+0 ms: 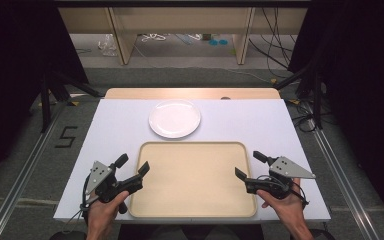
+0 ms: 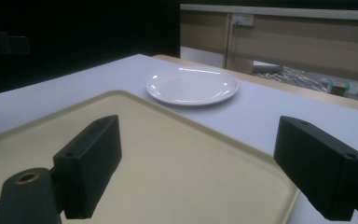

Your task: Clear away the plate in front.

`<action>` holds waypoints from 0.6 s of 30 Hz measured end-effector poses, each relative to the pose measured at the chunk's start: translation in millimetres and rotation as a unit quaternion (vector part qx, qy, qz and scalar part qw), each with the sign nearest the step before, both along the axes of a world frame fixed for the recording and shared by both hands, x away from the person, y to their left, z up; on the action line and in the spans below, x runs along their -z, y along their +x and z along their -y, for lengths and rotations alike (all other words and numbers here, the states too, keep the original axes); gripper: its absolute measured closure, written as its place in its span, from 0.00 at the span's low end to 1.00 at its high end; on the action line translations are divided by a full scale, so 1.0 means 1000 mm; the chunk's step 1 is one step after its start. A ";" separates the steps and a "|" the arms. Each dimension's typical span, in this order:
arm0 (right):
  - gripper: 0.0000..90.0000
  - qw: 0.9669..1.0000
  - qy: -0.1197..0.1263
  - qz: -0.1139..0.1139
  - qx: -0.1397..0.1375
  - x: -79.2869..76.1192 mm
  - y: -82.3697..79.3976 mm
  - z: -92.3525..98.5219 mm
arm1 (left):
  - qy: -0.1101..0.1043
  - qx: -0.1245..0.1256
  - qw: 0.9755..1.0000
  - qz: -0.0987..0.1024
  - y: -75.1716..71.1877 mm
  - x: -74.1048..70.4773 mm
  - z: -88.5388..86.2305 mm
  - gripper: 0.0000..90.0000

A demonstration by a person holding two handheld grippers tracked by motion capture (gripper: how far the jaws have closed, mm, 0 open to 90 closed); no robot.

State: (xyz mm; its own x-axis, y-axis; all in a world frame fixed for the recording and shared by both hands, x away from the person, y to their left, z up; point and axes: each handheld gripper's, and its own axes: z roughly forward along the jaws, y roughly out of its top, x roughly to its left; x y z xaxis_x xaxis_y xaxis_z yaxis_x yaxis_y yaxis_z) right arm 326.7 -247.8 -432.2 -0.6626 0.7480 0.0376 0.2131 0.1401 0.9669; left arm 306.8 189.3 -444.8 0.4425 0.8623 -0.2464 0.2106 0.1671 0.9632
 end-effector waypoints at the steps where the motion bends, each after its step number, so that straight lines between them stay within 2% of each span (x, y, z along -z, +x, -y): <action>1: 0.18 1.000 0.000 0.000 0.000 0.000 0.000 0.000 | 0.000 0.000 1.000 0.000 0.000 0.000 0.000 0.18; 6: 0.18 1.000 0.000 0.002 0.000 0.000 0.001 0.000 | 0.000 -0.001 1.000 -0.003 0.000 0.001 0.000 0.18; 7: 0.18 1.000 -0.003 0.013 0.001 0.000 0.002 0.001 | 0.000 -0.001 1.000 -0.004 0.000 0.001 0.000 0.18; 9: 0.18 1.000 -0.003 0.011 0.001 0.000 0.002 0.000 | -0.001 -0.001 1.000 -0.004 0.000 0.001 0.000 0.18; 10: 0.18 1.000 -0.001 0.001 0.000 0.000 0.000 0.000 | -0.001 -0.001 1.000 -0.004 0.000 0.001 0.000 0.18; 13: 0.18 1.000 -0.003 0.013 0.001 0.000 0.002 0.001 | 0.000 -0.001 1.000 -0.003 0.001 0.001 0.000 0.18; 18: 0.18 1.000 -0.005 0.014 0.002 0.000 0.002 0.001 | 0.000 0.001 1.000 -0.004 0.001 0.001 0.000 0.18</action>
State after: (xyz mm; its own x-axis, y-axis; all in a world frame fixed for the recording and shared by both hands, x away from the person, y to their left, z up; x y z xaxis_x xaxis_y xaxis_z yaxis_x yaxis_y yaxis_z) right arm 328.3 -248.8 -431.8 -0.6604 0.7508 0.0128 0.1873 0.1481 0.9711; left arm 308.0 188.9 -445.6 0.4428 0.8610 -0.2501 0.2186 0.1669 0.9614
